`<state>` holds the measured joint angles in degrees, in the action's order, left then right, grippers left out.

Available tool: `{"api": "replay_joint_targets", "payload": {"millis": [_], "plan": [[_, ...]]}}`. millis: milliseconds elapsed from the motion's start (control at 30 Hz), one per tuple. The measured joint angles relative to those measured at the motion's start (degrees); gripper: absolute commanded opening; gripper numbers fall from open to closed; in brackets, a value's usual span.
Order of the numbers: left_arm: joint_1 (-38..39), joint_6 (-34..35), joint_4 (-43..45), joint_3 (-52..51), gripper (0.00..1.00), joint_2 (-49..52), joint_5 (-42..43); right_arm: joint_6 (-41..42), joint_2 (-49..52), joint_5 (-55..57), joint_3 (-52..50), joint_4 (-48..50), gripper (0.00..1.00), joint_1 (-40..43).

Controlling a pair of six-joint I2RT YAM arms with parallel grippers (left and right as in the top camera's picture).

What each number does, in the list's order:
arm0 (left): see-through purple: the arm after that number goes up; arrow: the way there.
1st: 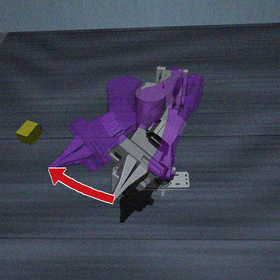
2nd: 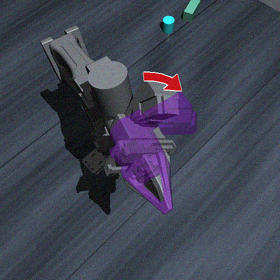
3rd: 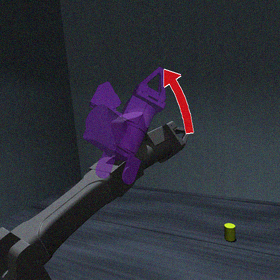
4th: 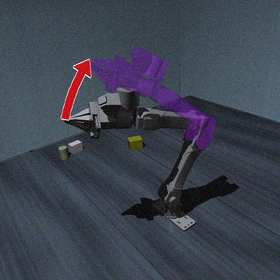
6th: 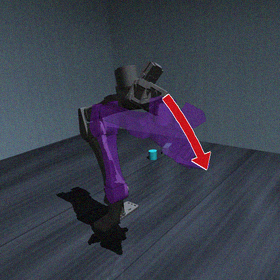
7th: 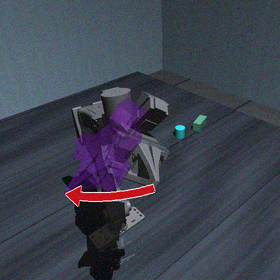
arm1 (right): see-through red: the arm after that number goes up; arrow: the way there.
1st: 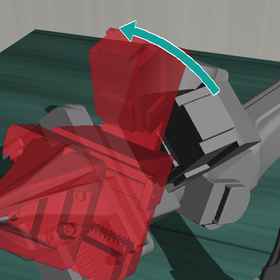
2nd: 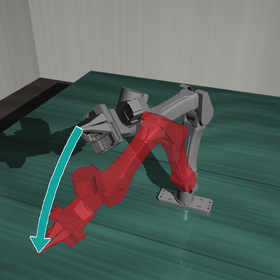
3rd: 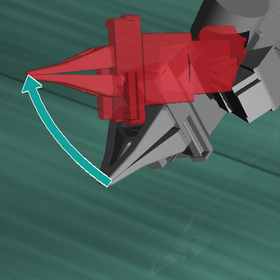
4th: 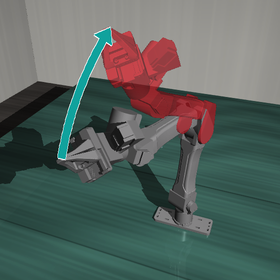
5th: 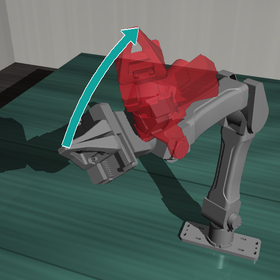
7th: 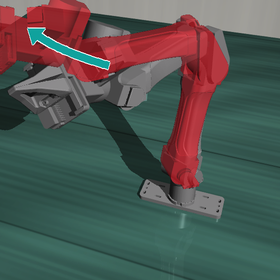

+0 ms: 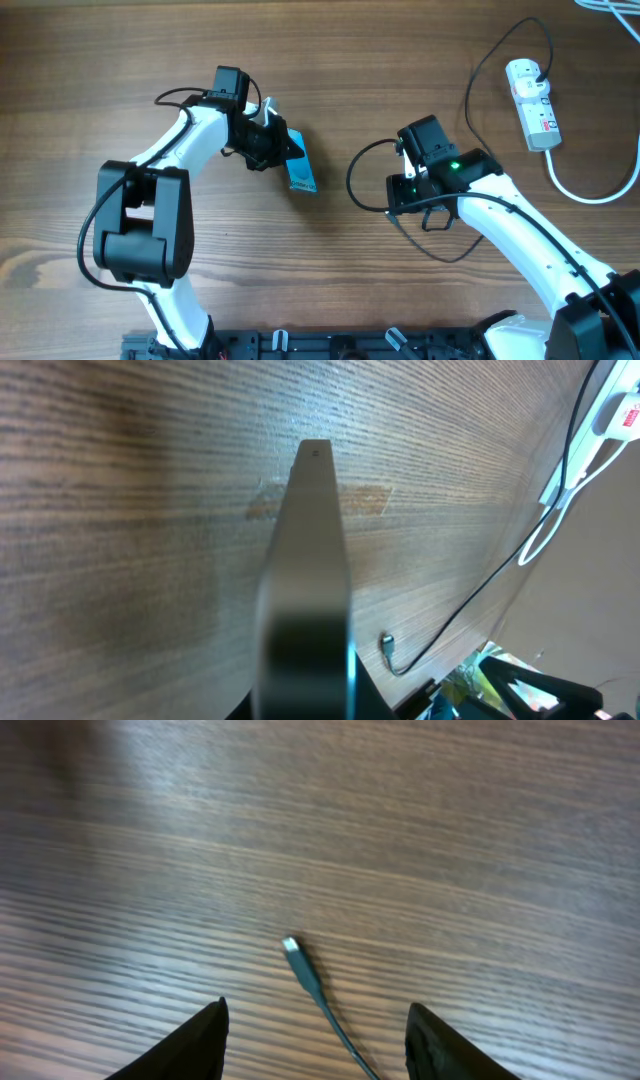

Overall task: Plug charger to phone and switch on socket
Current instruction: 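Lower the right gripper onto the black USB-C plug on the table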

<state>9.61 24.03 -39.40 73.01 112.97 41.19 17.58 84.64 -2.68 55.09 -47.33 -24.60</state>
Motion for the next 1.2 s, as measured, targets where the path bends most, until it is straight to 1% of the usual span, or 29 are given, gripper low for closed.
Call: {"api": "replay_joint_targets", "payload": {"millis": [100, 167, 200, 233, 267, 333, 467, 633, 733, 1000, 1100, 1200], "plan": [[0.0, -1.0, 1.0, 0.0, 0.04, 0.3, 0.0, -0.2, 0.0, 1.1, 0.0, -1.4, 0.52, 0.0], [0.0, -1.4, 1.8, 0.0, 0.04, 0.4, 0.0, -0.4, 0.0, 1.5, 0.0, -2.4, 0.43, 0.0], [0.0, -1.5, 2.3, 0.0, 0.04, 0.4, 0.0, -0.4, 0.0, 1.6, 0.0, -2.8, 0.34, 0.0], [0.0, -1.5, 3.1, 0.0, 0.04, 0.4, 0.0, -0.7, 0.0, 1.7, -0.2, -2.8, 0.23, 0.0], [0.0, -1.6, 3.6, 0.0, 0.04, 0.4, 0.0, -0.6, 0.0, 1.7, -0.5, -2.8, 0.15, 0.0], [0.0, -1.9, 4.7, 0.0, 0.04, 0.4, 0.0, -1.4, 0.0, 1.9, -1.9, -2.6, 0.06, 0.0], [0.0, -2.1, 7.0, 0.0, 0.04, 0.4, -0.4, -1.7, 0.0, 1.9, -7.8, 0.3, 0.05, 0.0], [-1.0, -2.3, 7.3, 0.0, 0.04, 0.4, -2.7, -1.7, 0.0, 1.4, -11.5, 4.0, 0.05, 0.0], [-2.3, -2.3, 6.8, 0.0, 0.04, 0.4, -3.4, -1.5, 0.0, -0.5, -12.2, 6.5, 0.04, 0.0], [-3.4, -3.0, 5.3, 0.0, 0.04, 0.4, -3.9, 2.3, 0.2, -3.0, -13.8, 7.7, 0.04, 0.0], [-3.4, -3.2, 5.3, 0.0, 0.04, 0.4, -3.9, 2.2, 1.4, -3.8, -13.8, 9.9, 0.04, 0.0], [-3.4, -3.2, 5.3, 0.0, 0.04, 0.4, -3.9, 0.0, 3.3, -4.0, -13.9, 12.8, 0.05, 0.0]]}}
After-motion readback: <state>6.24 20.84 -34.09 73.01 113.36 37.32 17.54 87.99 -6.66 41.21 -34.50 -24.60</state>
